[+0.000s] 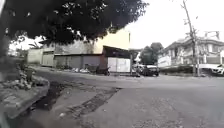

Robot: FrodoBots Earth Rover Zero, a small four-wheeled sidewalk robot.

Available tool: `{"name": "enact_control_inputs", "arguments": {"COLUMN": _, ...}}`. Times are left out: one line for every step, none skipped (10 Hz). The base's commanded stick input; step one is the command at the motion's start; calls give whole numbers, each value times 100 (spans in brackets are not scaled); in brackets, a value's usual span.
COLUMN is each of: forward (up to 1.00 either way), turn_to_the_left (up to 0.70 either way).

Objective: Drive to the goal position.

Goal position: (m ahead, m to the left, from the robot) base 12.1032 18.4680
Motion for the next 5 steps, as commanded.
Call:
{"name": "enact_control_inputs", "arguments": {"forward": 100, "turn_to_the_left": 35}}
{"name": "enact_control_inputs", "arguments": {"forward": 100, "turn_to_the_left": 40}}
{"name": "enact_control_inputs", "arguments": {"forward": 100, "turn_to_the_left": 40}}
{"name": "enact_control_inputs", "arguments": {"forward": 100, "turn_to_the_left": 28}}
{"name": "enact_control_inputs", "arguments": {"forward": 100, "turn_to_the_left": 3}}
